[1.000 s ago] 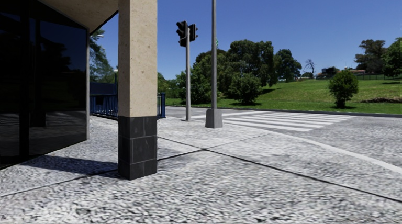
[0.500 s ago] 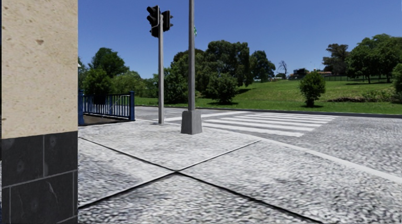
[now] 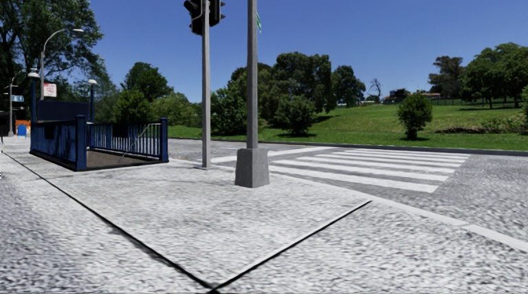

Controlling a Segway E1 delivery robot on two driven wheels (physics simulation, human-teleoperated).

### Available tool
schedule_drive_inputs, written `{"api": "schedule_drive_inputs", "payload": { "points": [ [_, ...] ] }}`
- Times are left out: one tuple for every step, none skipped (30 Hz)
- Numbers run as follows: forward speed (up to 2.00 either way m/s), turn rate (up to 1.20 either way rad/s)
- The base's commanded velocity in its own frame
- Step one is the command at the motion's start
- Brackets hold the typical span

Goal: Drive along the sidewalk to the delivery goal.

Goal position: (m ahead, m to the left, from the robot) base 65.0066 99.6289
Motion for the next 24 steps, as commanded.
{"api": "schedule_drive_inputs", "payload": {
  "points": [
    [1.35,0.45],
    [1.35,0.47],
    [1.35,0.49],
    [1.35,0.49],
    [1.35,0.51],
    [1.35,0.53],
    [1.35,0.54],
    [1.35,0.54],
    [1.35,0.56],
    [1.35,0.61],
    [1.35,0.63],
    [1.35,0.63],
    [1.35,0.63],
    [1.35,0.63],
    [1.35,0.63],
    [1.36,0.63],
    [1.36,0.63],
    [1.36,0.63],
    [1.36,0.63],
    [1.36,0.63],
    [1.36,0.63],
    [1.36,0.63],
    [1.37,0.63],
    [1.37,0.63]
  ]
}}
